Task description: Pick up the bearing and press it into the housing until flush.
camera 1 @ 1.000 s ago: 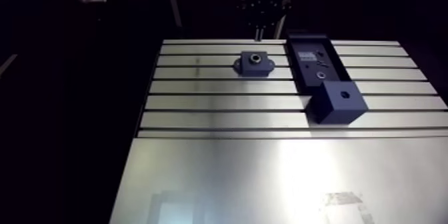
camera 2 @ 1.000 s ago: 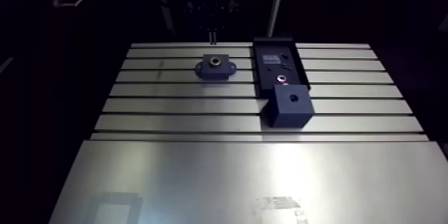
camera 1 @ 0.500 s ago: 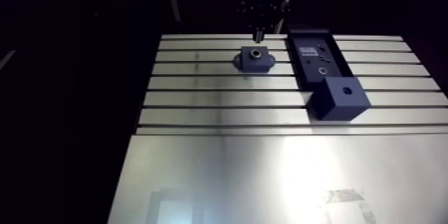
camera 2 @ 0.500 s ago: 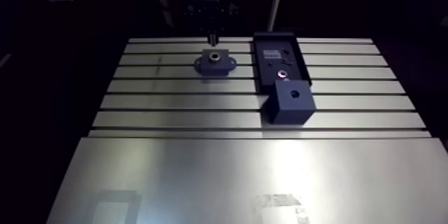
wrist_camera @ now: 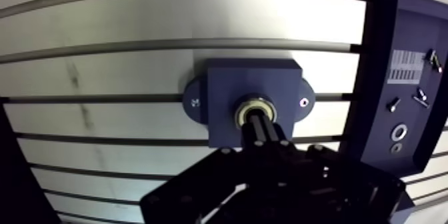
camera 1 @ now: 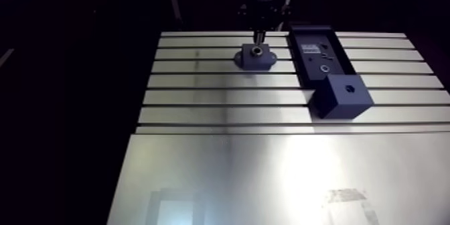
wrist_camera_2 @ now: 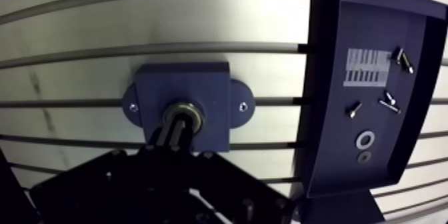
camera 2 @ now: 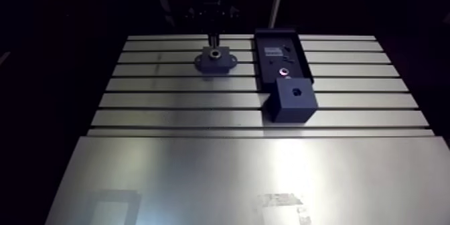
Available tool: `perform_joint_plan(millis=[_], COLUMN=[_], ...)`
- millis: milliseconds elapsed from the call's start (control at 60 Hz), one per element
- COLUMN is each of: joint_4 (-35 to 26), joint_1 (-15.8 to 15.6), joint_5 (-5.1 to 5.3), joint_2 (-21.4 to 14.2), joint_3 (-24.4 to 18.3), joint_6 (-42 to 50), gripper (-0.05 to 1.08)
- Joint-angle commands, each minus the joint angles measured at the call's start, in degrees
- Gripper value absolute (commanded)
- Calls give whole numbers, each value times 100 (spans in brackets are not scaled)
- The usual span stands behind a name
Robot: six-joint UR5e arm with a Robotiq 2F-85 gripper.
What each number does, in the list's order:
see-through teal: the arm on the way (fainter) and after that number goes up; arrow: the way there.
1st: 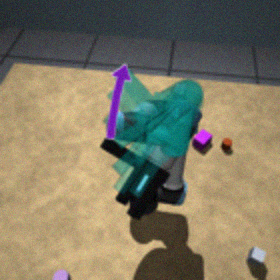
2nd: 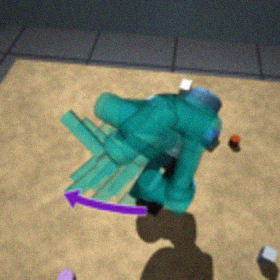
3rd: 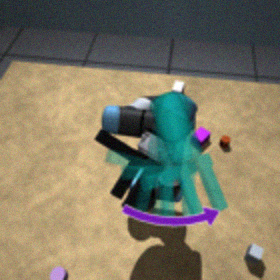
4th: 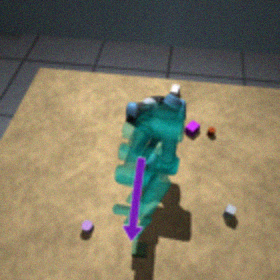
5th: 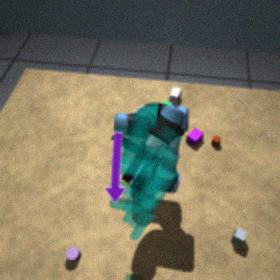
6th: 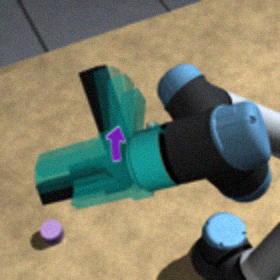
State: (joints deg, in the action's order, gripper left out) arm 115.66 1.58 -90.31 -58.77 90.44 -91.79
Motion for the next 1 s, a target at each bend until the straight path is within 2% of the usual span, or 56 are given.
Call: perform_joint_plan(millis=[17, 1000], joint_4=[23, 146], joint_1=[1, -43], joint_5=[0, -32], joint_2=[11, 90], joint_3=[56, 66], joint_6=[-1, -77], gripper=[108, 108])
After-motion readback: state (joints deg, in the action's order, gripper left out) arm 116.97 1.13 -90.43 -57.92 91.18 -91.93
